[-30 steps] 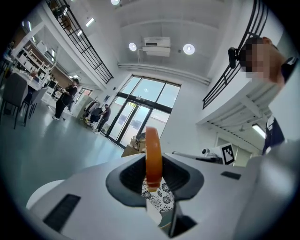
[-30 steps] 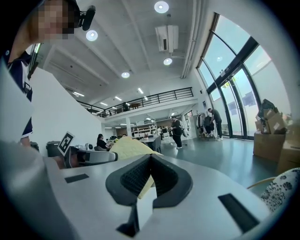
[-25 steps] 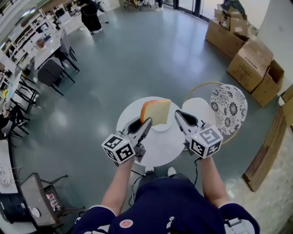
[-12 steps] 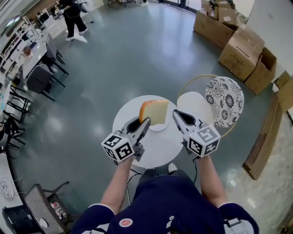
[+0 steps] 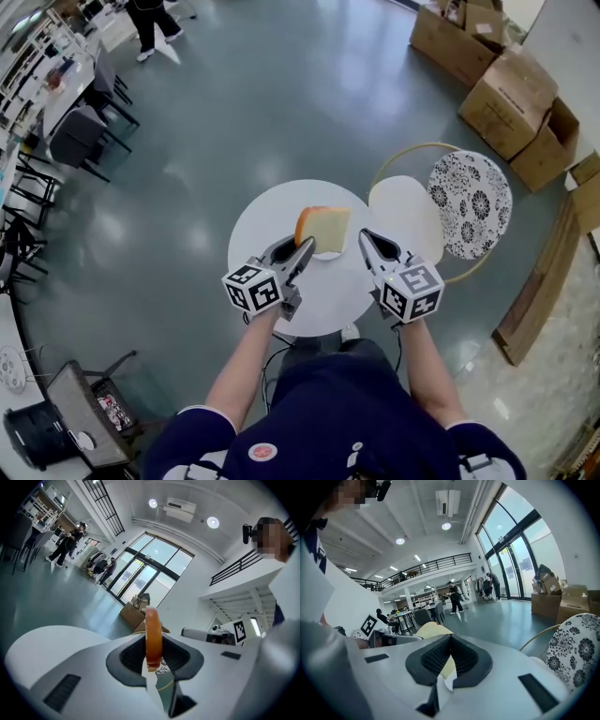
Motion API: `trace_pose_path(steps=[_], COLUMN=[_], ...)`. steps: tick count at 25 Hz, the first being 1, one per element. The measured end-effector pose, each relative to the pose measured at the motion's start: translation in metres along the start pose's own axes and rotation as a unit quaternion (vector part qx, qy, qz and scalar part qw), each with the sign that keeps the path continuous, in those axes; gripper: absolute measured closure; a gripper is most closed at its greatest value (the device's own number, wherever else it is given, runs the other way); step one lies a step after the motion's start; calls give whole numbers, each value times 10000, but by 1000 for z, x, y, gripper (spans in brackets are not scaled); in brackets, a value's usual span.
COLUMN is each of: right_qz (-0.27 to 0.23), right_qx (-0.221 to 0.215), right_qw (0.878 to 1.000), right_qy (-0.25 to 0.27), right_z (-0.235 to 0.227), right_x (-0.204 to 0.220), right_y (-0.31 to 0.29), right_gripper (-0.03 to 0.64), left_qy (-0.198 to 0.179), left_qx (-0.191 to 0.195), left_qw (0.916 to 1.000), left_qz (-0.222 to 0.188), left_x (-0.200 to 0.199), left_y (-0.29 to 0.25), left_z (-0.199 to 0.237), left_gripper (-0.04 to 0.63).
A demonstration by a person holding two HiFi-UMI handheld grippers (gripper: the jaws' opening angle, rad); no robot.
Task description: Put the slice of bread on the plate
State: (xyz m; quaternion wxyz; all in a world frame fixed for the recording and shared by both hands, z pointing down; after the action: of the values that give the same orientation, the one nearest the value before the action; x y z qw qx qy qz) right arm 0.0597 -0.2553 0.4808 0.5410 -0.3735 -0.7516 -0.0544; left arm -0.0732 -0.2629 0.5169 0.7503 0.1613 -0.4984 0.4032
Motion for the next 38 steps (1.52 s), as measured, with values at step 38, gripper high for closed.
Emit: trace_pose_path(steps=[38], right_qz=[862], right_qx=[310], right_qw=[9958], right_qy=[-72], right_z=[-31], right_x=[60], right_y=[-29], right_gripper=[612], left_qy=[1783], left_qx=[-690], left_qw=[9761], left_qz=[1037], left_x=[145], left_y=[-55], left_z=[113], left_gripper=[499])
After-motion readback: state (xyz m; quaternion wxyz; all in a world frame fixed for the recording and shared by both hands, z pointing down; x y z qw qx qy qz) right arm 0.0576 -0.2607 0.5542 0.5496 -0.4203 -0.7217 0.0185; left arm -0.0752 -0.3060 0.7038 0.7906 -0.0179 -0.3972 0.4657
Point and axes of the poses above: the fingertips, and each gripper's own axes: y backward along the fingers, z to its left, x out of its underside, the point moved 2 cm from there along y, backward along the fingers, and after that the axes turned 10 degrees about -y, right-handed, at the moved point
